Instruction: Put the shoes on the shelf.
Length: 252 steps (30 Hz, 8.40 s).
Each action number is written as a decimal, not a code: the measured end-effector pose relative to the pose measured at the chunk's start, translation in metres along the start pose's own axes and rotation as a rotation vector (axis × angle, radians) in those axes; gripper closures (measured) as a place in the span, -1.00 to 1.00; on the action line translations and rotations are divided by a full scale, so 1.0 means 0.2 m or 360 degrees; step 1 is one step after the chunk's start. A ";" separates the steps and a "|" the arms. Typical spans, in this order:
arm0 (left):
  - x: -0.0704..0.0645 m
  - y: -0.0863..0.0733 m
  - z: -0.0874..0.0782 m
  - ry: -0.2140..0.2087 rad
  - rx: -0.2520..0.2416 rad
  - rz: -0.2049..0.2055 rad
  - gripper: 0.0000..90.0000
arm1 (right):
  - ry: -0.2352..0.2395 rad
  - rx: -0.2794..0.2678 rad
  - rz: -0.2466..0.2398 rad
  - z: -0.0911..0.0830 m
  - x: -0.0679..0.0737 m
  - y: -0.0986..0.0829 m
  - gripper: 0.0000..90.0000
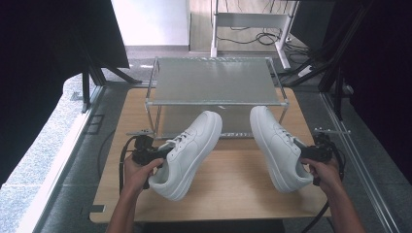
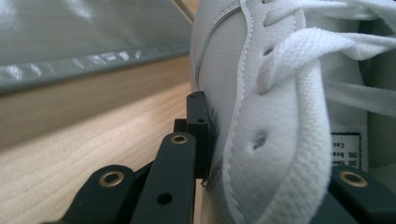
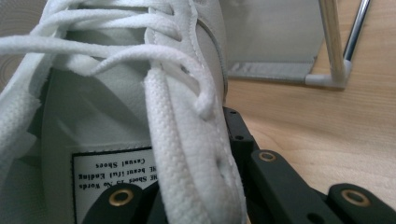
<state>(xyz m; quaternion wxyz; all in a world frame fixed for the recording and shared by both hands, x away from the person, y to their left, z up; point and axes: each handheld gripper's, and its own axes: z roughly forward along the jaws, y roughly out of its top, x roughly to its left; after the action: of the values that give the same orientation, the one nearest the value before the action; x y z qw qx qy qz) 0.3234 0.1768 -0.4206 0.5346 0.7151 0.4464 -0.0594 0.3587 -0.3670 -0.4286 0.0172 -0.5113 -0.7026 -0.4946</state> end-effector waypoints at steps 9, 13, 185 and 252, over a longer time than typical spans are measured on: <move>-0.01 0.05 0.00 -0.0015 -0.0034 0.0000 0.87 | 0.0027 0.0016 -0.0013 -0.03 0.04 0.01 0.93; -0.02 0.05 0.00 -0.0007 -0.0052 0.0006 0.87 | 0.0040 0.0011 -0.0031 -0.03 0.06 0.00 0.93; 0.00 1.26 0.45 0.0506 -0.0418 -0.0236 -0.10 | -0.0575 -0.0426 0.0050 0.67 0.64 1.24 0.01; -0.16 0.72 0.05 0.0505 -0.0228 0.0525 0.01 | -0.0333 -0.0280 -0.0734 0.30 0.58 0.70 0.24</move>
<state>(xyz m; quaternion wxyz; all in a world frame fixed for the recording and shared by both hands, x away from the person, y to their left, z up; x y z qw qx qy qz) 0.4093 0.1454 -0.3041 0.5096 0.7389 0.4052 0.1736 0.4343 -0.2449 -0.3024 -0.2132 -0.3856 -0.7528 -0.4891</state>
